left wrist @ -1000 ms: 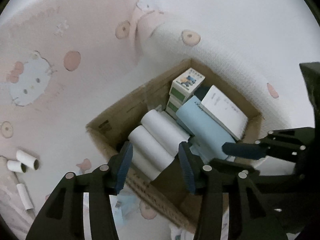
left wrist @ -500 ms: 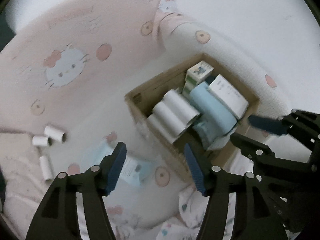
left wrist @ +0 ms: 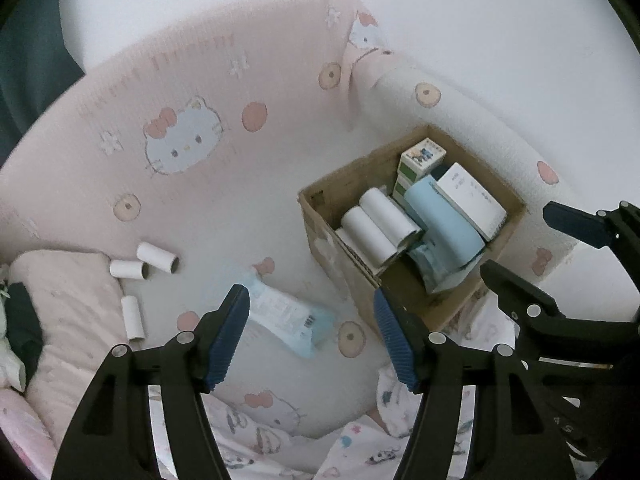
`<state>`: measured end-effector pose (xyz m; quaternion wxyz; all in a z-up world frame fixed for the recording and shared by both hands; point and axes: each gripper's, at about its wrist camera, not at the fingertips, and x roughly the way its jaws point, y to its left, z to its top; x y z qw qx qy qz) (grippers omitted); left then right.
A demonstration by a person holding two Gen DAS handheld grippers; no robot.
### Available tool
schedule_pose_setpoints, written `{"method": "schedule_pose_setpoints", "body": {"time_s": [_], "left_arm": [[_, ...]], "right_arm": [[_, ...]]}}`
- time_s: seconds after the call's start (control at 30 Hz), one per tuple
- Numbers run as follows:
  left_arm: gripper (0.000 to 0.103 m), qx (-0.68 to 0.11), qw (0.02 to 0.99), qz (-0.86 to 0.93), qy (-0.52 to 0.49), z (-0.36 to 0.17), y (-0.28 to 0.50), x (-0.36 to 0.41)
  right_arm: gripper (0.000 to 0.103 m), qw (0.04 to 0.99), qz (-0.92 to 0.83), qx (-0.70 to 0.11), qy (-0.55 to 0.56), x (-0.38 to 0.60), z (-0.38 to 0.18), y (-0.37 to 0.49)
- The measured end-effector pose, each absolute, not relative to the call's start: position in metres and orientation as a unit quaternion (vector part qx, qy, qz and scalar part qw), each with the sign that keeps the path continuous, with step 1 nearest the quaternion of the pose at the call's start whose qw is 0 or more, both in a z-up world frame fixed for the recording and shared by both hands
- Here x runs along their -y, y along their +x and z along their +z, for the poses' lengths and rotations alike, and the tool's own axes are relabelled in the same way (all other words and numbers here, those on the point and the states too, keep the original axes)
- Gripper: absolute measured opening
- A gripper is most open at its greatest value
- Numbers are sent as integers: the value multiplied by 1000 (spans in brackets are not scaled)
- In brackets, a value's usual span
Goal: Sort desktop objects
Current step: 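Withdraw both grippers up and away from the box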
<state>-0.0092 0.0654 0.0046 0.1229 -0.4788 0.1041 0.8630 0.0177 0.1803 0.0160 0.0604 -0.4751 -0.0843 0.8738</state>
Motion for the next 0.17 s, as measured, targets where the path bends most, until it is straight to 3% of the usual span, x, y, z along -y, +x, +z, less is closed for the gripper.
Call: {"method": "schedule_pose_setpoints", "body": {"time_s": [0.17], "left_arm": [[69, -104, 126, 870, -466, 13, -6, -62]], "right_arm": [[65, 64, 878, 85, -466, -176, 24, 23]]}}
